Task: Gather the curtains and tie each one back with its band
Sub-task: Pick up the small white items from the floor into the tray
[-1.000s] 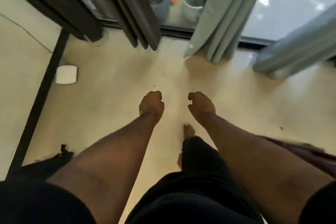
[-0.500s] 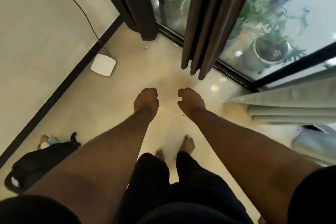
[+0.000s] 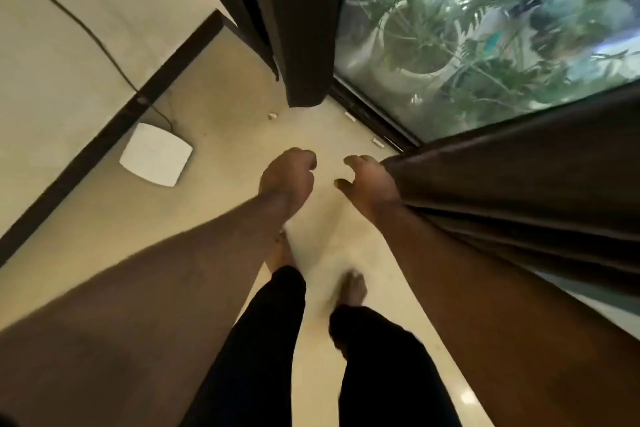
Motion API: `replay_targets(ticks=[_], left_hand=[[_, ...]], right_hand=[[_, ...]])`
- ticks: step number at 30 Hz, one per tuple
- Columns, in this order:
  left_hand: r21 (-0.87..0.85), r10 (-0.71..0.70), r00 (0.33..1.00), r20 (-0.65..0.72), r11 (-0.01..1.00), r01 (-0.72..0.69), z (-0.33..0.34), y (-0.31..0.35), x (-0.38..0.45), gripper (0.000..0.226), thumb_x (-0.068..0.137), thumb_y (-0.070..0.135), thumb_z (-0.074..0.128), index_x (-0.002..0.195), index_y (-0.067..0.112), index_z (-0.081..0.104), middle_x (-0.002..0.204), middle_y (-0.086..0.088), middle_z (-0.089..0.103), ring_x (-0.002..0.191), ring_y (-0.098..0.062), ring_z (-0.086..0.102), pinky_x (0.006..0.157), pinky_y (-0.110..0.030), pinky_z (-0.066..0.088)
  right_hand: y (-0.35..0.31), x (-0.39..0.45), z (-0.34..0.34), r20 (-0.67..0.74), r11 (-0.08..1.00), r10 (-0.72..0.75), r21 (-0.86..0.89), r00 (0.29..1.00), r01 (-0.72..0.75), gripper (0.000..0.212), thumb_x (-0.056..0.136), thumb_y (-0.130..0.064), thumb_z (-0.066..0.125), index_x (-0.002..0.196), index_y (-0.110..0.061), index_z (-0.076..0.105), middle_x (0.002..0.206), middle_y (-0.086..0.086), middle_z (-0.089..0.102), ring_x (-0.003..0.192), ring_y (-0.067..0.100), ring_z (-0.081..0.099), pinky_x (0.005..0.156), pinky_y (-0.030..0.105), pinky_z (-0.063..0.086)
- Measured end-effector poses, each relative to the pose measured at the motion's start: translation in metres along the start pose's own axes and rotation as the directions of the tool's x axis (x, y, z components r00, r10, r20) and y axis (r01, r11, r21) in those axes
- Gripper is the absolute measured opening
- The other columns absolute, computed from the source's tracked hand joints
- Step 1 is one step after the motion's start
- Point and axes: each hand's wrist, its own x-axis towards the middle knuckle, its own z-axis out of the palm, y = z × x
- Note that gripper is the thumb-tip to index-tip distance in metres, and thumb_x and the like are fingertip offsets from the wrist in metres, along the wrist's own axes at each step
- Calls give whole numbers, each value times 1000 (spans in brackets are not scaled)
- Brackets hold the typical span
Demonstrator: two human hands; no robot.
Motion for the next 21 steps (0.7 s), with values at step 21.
replay_targets(ticks=[21], left_hand=[[145, 365, 917, 161, 910, -387, 278, -80, 347, 31, 91, 11, 57, 121, 12, 66, 120, -11, 60, 111, -31, 55, 86, -41, 51]], right_hand=[[250, 316, 196, 44, 890, 451, -104, 891, -445, 31, 91, -12, 58, 123, -12, 59, 122, 13, 61, 109, 31, 61, 82, 34, 50]])
